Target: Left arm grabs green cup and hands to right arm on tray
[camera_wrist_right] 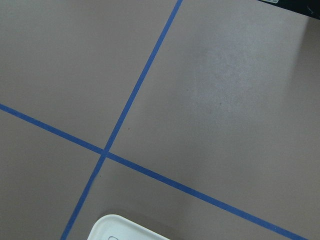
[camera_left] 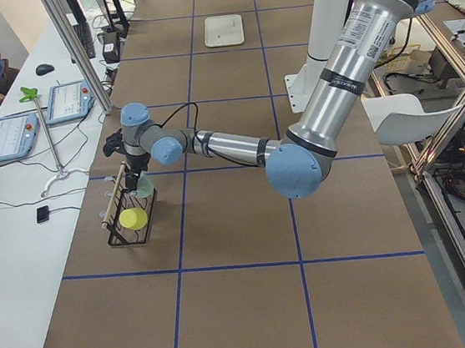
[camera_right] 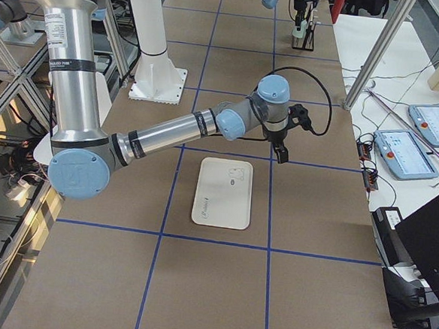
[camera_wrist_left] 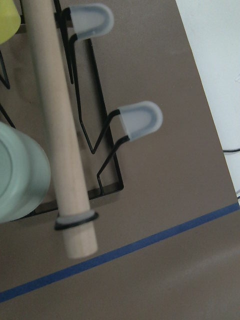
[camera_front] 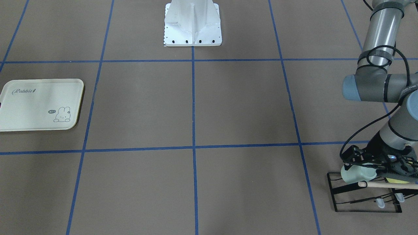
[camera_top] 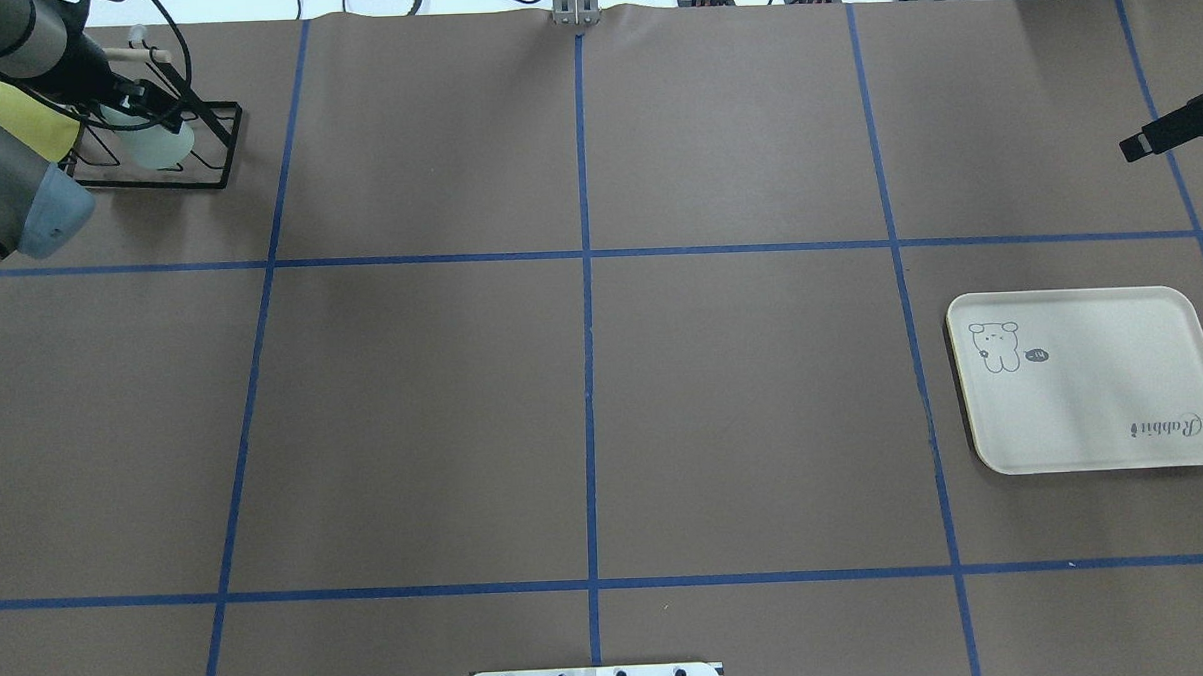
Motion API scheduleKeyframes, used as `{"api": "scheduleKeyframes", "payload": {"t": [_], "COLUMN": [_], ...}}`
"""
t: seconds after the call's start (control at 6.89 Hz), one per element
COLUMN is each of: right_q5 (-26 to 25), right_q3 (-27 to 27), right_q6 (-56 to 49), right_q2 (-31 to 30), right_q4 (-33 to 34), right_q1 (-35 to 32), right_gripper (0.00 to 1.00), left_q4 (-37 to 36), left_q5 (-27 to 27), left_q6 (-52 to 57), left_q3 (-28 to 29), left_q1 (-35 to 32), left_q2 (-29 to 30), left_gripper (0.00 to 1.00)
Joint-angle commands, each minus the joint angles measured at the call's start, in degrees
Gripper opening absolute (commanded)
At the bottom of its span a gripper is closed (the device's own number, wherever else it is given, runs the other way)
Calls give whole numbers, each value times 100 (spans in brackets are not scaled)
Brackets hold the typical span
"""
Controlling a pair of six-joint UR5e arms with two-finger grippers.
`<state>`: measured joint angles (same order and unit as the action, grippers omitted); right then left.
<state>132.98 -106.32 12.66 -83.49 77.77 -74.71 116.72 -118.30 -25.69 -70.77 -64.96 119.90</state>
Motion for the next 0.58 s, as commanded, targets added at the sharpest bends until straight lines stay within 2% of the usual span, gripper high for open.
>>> {"api": "scheduleKeyframes", "payload": {"t": [0.0,0.15,0.29,0.44], "right_q5": [0,0,0,0], "right_q3": [-3,-29,-38,-38], "right_q6": [0,9,9,9], "right_q2": [0,0,9,0], "right_q4": [2,-7,-7,-7], "right_q1": [0,0,0,0], "right_gripper": [100,100,100,100], "left_q4": [0,0,0,-9], "left_q5": [0,0,0,0], "left_q6": [-7,2,2,-7], "left_q3": [-16,-34,-69,-173], "left_q1": [-8,-8,-52,-96], "left_q2": [-2,-2,7,7], "left_gripper": [48,21,2,0]}}
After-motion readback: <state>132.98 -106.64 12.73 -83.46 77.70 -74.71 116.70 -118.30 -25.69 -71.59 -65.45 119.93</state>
